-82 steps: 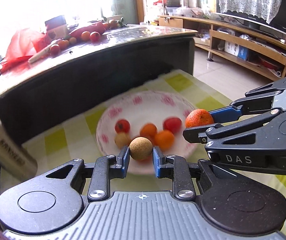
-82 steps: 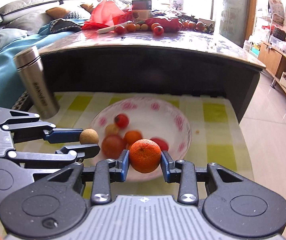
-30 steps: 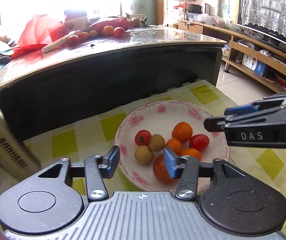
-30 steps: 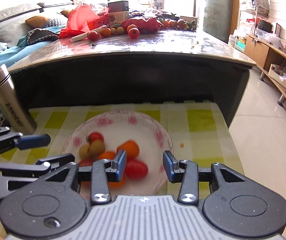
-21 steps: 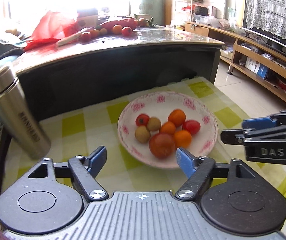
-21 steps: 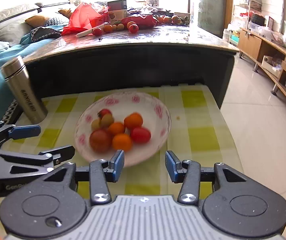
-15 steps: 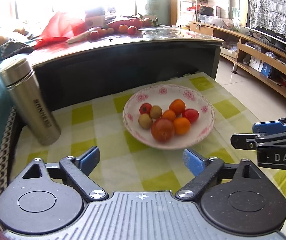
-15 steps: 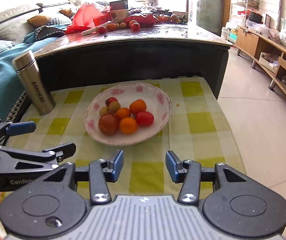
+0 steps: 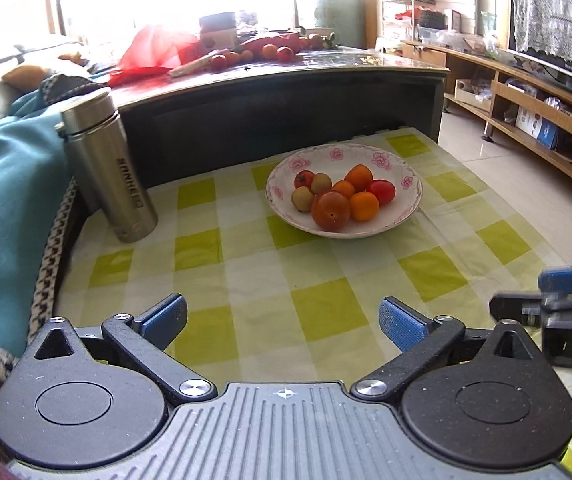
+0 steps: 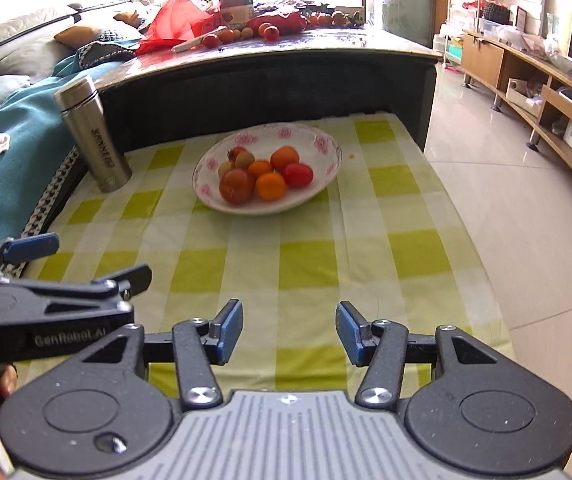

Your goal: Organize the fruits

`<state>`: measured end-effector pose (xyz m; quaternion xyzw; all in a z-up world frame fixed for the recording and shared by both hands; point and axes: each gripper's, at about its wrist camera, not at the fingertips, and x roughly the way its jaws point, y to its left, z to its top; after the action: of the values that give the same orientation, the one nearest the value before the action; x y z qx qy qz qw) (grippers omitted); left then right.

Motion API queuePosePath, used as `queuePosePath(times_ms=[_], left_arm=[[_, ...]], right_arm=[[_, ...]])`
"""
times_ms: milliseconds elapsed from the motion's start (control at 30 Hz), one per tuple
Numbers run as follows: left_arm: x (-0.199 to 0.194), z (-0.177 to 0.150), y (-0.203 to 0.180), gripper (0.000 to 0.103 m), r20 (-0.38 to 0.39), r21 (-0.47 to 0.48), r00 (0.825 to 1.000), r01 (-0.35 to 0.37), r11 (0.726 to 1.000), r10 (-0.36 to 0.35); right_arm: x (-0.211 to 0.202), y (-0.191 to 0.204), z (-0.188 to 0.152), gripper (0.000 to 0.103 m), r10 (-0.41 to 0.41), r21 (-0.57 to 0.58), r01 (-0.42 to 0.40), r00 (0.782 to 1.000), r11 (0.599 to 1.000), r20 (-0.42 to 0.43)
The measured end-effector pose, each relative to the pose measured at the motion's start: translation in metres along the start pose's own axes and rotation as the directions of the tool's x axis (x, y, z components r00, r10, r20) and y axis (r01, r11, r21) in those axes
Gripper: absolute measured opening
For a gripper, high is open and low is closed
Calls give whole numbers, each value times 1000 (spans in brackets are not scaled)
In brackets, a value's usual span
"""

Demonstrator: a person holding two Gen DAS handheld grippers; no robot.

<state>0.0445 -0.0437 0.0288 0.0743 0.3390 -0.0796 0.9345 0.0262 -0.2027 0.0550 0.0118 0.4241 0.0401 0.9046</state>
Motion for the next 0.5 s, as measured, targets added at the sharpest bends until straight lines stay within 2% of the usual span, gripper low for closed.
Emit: queuePosePath(times_ms=[167, 500], left_arm=[[-12, -7, -1, 103, 3, -20, 1000, 3, 1000, -3], [-27, -23, -11, 103, -8, 33, 1000, -28, 999, 28]], right_arm=[[-8, 3, -11, 56, -6, 3, 6, 1000, 1000, -1], [-17, 7, -21, 56, 5, 12, -5, 1000, 1000, -4]])
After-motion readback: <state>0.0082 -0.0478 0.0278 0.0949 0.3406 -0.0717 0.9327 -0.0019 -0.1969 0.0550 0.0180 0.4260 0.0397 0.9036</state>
